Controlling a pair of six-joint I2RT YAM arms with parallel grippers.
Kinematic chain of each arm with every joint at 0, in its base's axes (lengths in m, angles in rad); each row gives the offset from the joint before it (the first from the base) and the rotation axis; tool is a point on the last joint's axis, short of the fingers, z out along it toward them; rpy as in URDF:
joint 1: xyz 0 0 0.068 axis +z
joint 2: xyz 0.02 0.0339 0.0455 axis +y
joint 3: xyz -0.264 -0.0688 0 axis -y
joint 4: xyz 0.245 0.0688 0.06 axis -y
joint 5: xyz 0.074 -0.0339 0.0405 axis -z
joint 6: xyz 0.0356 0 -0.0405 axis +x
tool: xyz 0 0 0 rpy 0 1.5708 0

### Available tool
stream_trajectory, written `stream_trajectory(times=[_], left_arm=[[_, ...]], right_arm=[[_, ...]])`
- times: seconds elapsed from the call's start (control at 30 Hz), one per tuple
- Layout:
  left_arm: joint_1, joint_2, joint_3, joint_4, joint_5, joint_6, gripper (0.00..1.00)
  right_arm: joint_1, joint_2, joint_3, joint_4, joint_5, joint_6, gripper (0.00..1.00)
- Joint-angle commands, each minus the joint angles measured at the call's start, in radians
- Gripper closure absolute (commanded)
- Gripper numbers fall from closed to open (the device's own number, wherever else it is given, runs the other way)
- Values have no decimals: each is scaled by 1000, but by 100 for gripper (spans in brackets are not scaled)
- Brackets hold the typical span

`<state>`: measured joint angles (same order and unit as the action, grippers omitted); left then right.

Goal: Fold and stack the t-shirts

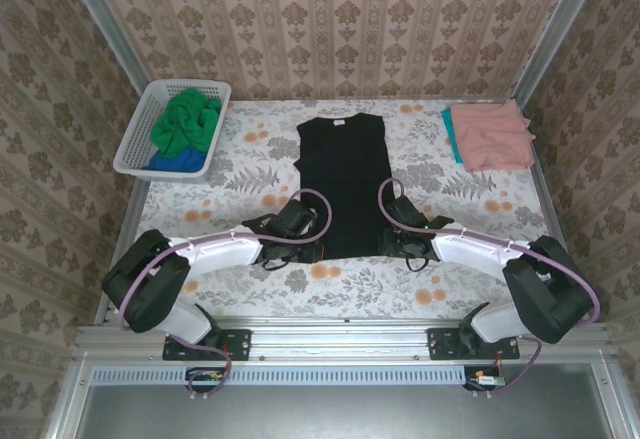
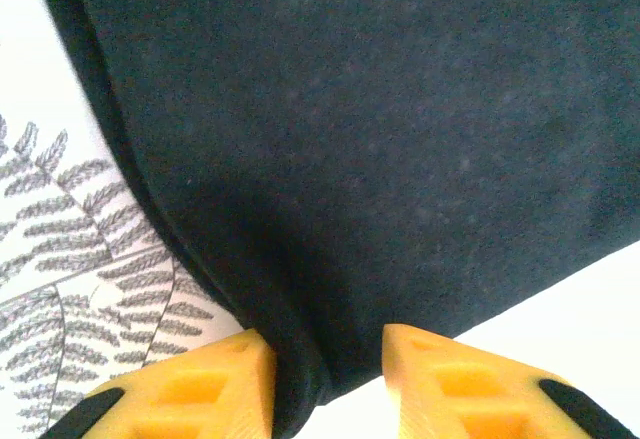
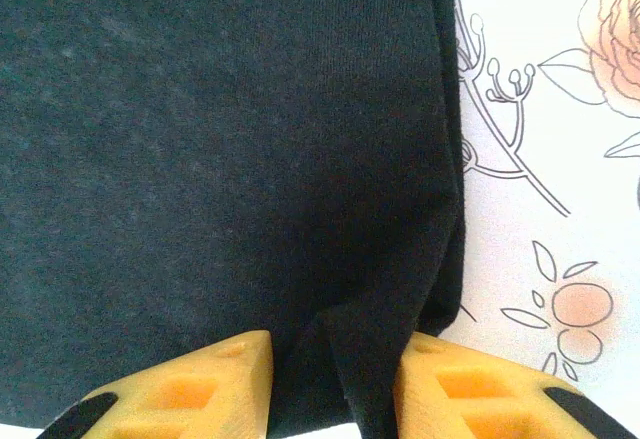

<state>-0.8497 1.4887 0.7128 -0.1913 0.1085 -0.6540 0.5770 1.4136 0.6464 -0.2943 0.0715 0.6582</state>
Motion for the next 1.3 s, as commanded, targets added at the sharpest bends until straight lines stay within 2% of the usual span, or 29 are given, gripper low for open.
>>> stream_trajectory(times=[0.0,0.1,0.3,0.37,0.5,0.63,0.83,0.93,1.07,1.27], left_arm=[[-3,18,22,17,8,15,60],[-3,24,8,7,3,9,56],[-3,25,-24,16,18,0,56],[-2,22,-30,16,23,1,64],[13,-27,-45,5,19,8,91],[25,-103,-36,-22,30,35,99],[32,-158,-54,-40,38,39,100],[33,-214,-68,-38,46,30,100],[17,-332,-74,-84,33,14,100],[-51,-466,-97,-151,-10,-37,100]], right_arm=[[4,15,12,0,-14,-9,64],[3,4,2,-24,11,-10,60],[-6,-15,-31,-30,20,-9,57],[-8,-14,-37,-22,11,-12,59],[-12,-15,-29,-30,5,-28,72],[-13,-73,-22,-50,-13,-35,83],[-14,-201,-37,-111,14,-36,91],[-14,-270,-28,-174,36,-40,100],[-11,-375,1,-281,39,-45,100],[23,-518,8,-347,-1,-9,100]])
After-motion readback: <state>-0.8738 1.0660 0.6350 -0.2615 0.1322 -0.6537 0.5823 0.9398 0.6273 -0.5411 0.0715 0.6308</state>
